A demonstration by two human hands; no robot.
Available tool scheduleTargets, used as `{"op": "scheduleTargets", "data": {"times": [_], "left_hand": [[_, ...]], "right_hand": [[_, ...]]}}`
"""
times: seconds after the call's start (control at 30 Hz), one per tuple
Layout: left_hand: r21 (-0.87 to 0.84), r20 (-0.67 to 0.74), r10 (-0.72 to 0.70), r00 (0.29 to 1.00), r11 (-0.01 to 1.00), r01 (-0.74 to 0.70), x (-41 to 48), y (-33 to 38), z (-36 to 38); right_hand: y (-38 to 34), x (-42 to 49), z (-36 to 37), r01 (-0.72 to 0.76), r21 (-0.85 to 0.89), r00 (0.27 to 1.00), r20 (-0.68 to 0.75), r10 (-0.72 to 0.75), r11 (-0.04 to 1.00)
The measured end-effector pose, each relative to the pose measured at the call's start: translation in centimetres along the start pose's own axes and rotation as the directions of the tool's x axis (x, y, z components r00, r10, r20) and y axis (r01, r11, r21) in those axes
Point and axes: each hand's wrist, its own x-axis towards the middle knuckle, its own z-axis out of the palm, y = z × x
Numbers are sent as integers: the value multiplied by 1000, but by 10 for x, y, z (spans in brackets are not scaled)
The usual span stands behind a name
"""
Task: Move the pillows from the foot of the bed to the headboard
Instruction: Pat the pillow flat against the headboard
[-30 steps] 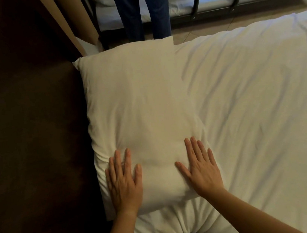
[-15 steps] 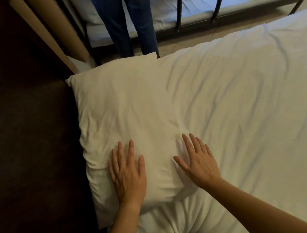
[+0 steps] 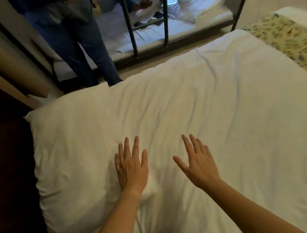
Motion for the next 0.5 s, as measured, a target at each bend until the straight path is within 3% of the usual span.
{"op": "scheduleTargets", "data": {"times": [0.23,0.5], "left_hand": [[32,44,43,998,999,-44,-74,140,4],[57,26,-44,999,997,42,-173,246,-12]], "right_hand": [[123,-65,-84,16,-3,999,-33,-16,1000],[216,-148,-167,92,-25,996,23,-92,995]]}}
